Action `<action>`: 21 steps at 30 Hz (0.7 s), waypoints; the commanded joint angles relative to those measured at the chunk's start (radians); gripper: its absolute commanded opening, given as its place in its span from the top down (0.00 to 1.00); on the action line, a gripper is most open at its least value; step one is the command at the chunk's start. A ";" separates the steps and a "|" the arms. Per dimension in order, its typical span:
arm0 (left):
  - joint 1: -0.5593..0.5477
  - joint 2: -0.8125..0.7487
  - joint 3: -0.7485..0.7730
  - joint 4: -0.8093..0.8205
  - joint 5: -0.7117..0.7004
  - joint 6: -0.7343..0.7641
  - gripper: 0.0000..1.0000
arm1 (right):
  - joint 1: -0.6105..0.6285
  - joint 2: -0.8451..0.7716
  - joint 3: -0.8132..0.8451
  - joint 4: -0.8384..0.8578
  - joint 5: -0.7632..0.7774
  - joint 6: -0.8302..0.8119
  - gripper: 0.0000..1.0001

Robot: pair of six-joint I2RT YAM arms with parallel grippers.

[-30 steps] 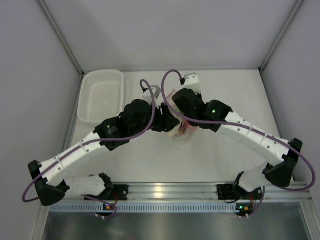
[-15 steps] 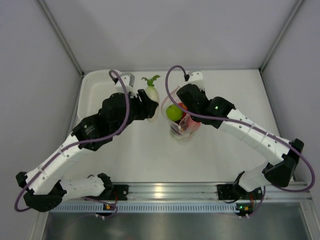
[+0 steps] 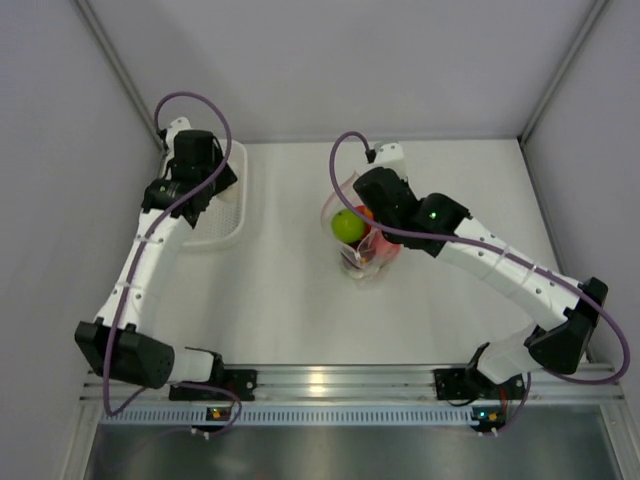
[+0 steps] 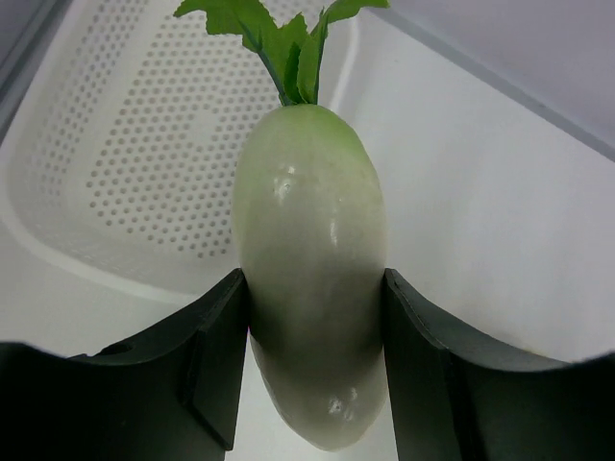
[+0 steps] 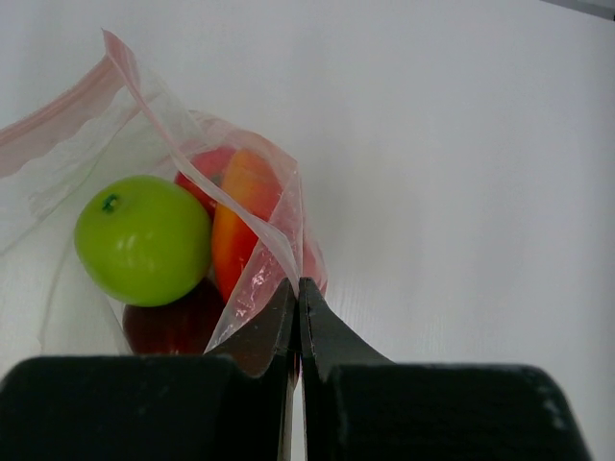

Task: Open the zip-top bag and remove the fake food
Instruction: Place the fake vegetable in the bin.

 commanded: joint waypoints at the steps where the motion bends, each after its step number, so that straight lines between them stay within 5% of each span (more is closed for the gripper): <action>1: 0.107 0.086 0.003 0.012 -0.016 0.003 1.00 | -0.009 -0.016 0.059 0.064 -0.010 -0.019 1.00; 8: 0.245 0.267 -0.115 0.165 0.042 -0.006 1.00 | -0.007 -0.001 0.074 0.070 -0.028 -0.036 1.00; 14: 0.322 0.405 -0.158 0.266 0.078 -0.020 0.89 | -0.007 -0.002 0.054 0.078 -0.039 -0.047 1.00; 16: 0.332 0.445 -0.157 0.279 0.079 -0.016 0.80 | -0.009 -0.012 0.040 0.090 -0.042 -0.050 1.00; 17: 0.334 0.455 -0.153 0.279 0.079 -0.017 0.65 | -0.009 -0.019 0.034 0.093 -0.045 -0.053 1.00; 21: 0.339 0.459 -0.158 0.288 0.090 -0.017 0.34 | -0.006 -0.021 0.036 0.093 -0.088 -0.053 1.00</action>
